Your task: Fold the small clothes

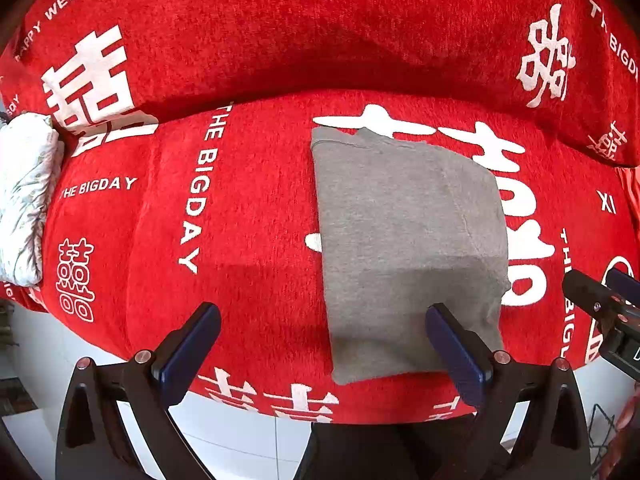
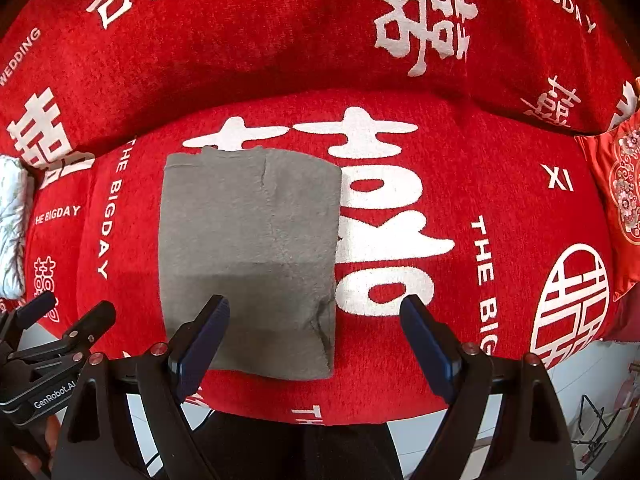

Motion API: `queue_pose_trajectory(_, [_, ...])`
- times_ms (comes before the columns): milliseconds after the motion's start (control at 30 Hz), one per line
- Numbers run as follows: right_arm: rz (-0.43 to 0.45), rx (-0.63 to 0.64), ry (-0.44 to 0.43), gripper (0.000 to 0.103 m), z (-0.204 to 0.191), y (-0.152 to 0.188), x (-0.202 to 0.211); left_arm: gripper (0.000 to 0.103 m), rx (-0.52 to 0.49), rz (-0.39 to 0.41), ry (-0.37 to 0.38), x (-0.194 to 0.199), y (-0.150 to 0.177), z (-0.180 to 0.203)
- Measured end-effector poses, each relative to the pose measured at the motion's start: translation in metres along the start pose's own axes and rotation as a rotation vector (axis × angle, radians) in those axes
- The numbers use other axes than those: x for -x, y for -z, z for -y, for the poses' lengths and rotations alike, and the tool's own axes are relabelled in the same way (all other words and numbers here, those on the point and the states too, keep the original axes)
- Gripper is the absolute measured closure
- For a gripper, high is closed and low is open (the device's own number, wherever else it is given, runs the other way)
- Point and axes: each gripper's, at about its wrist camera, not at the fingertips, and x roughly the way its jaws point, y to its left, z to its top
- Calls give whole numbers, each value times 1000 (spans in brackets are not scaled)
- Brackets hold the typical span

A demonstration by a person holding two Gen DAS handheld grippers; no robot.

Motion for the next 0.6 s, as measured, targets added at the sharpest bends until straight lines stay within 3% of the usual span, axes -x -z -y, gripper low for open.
queue_pose_trajectory(600, [0,0,2,14,-3,0,1,1,40,21,-3,4,2,-4])
